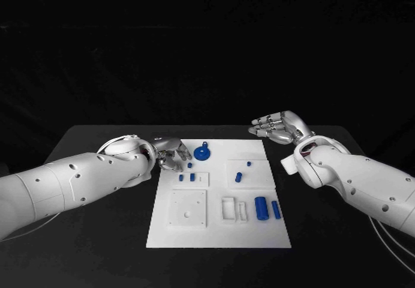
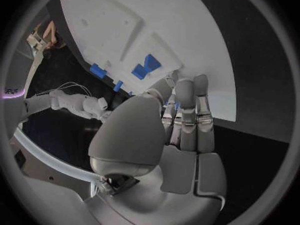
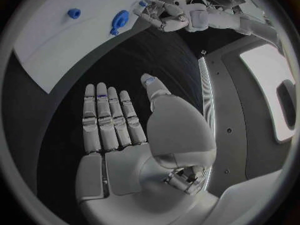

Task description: Assemble the parts on the task board

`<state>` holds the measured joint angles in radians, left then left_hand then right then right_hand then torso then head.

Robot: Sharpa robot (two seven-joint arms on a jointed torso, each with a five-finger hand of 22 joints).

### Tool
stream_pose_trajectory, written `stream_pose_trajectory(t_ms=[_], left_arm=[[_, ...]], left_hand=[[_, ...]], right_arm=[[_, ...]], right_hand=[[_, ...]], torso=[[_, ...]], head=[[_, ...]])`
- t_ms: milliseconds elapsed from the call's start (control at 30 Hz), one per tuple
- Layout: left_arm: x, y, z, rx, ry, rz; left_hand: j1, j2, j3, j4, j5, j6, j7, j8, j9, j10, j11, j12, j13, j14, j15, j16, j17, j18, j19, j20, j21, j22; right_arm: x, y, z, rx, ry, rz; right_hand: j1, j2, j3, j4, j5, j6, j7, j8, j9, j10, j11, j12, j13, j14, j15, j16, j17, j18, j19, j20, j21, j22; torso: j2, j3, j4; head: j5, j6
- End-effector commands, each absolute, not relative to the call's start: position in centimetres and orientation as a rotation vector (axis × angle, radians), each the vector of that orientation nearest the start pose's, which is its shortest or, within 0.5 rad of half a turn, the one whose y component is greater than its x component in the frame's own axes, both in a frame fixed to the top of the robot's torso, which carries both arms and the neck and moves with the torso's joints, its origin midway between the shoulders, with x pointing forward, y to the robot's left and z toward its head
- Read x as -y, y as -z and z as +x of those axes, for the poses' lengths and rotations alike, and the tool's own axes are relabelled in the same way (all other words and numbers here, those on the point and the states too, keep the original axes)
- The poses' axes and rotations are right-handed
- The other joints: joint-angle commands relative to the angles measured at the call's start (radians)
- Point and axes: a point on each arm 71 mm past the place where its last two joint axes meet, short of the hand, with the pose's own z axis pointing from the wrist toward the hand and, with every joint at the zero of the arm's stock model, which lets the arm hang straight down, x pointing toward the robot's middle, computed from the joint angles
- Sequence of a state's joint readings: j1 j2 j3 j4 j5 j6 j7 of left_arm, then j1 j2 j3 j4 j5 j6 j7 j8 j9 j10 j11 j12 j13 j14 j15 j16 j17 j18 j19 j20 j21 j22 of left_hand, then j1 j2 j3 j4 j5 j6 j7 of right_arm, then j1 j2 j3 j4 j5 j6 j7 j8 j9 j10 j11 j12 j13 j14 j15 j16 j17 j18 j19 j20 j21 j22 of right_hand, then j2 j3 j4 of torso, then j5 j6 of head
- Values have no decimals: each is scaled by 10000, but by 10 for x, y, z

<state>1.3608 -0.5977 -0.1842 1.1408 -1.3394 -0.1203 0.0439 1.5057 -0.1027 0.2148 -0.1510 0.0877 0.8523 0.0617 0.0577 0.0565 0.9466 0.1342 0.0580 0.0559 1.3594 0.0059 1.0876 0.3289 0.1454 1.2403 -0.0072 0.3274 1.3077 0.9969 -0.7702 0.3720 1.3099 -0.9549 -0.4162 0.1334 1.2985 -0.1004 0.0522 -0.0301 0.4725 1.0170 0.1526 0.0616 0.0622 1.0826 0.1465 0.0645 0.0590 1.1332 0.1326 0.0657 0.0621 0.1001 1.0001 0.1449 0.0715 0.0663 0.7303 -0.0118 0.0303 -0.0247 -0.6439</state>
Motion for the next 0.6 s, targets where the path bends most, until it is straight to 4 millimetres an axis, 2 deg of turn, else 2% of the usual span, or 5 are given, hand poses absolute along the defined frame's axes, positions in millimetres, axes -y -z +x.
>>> stream_pose_trajectory(t_ms=[33,100,167,433,600], left_arm=[[-188,180,559,-18149,5906,2490],[-193,179,560,-18059,5917,2247],[-197,178,562,-17977,5941,1987],[-218,167,570,-17071,6411,32],[-238,155,575,-16369,7745,-2833]], left_hand=[[91,-1,-21,74,-20,-292,138,-40,-19,165,-21,2,12,12,51,-41,-6,88,82,9,-73,148],[84,1,-18,91,-21,-618,687,-45,-29,561,-96,35,18,18,9,-30,-1,86,93,-11,-90,170],[8,10,10,133,-173,-32,1036,8,2,839,-117,24,16,21,-14,-35,-1,42,84,-44,-108,185],[-337,309,549,237,-314,1794,713,237,71,2197,-476,61,12,41,-237,-299,-102,-125,48,-235,-132,219],[-681,402,876,330,-118,2196,613,192,84,2650,-632,74,22,-101,-338,-932,-344,-342,-220,-355,-330,155]], right_arm=[[254,153,535,-13821,-9842,4922],[254,154,536,-13949,-9769,4834],[255,155,536,-14076,-9653,4703],[259,159,536,-14770,-8661,3544],[258,161,534,-15409,-7868,2488]], right_hand=[[150,40,18,-258,-99,29,20,-3,-7,-91,-5,-49,-13,34,10,-51,-7,69,30,-27,-7,-9],[223,89,122,-489,-175,50,19,-1,-6,-70,-21,-49,-14,191,-40,-54,-3,89,186,-74,20,-8],[299,132,295,-690,-242,89,14,2,-4,-1,-51,-50,-14,369,-108,-34,12,111,350,-137,49,3],[365,60,2030,-1565,-734,582,-109,20,20,878,-402,-47,-6,2229,-843,200,358,252,2079,-894,711,123],[247,-38,1983,-1765,-882,1106,-318,37,39,1594,-736,-51,1,3723,-1435,931,1208,257,3678,-1597,1684,550]], torso=[[0,-8,1],[-3,-6,4],[-4,-3,9],[3,-17,31],[-12,-2,35]], head=[[12,30],[15,47],[7,61],[-122,196],[-283,278]])
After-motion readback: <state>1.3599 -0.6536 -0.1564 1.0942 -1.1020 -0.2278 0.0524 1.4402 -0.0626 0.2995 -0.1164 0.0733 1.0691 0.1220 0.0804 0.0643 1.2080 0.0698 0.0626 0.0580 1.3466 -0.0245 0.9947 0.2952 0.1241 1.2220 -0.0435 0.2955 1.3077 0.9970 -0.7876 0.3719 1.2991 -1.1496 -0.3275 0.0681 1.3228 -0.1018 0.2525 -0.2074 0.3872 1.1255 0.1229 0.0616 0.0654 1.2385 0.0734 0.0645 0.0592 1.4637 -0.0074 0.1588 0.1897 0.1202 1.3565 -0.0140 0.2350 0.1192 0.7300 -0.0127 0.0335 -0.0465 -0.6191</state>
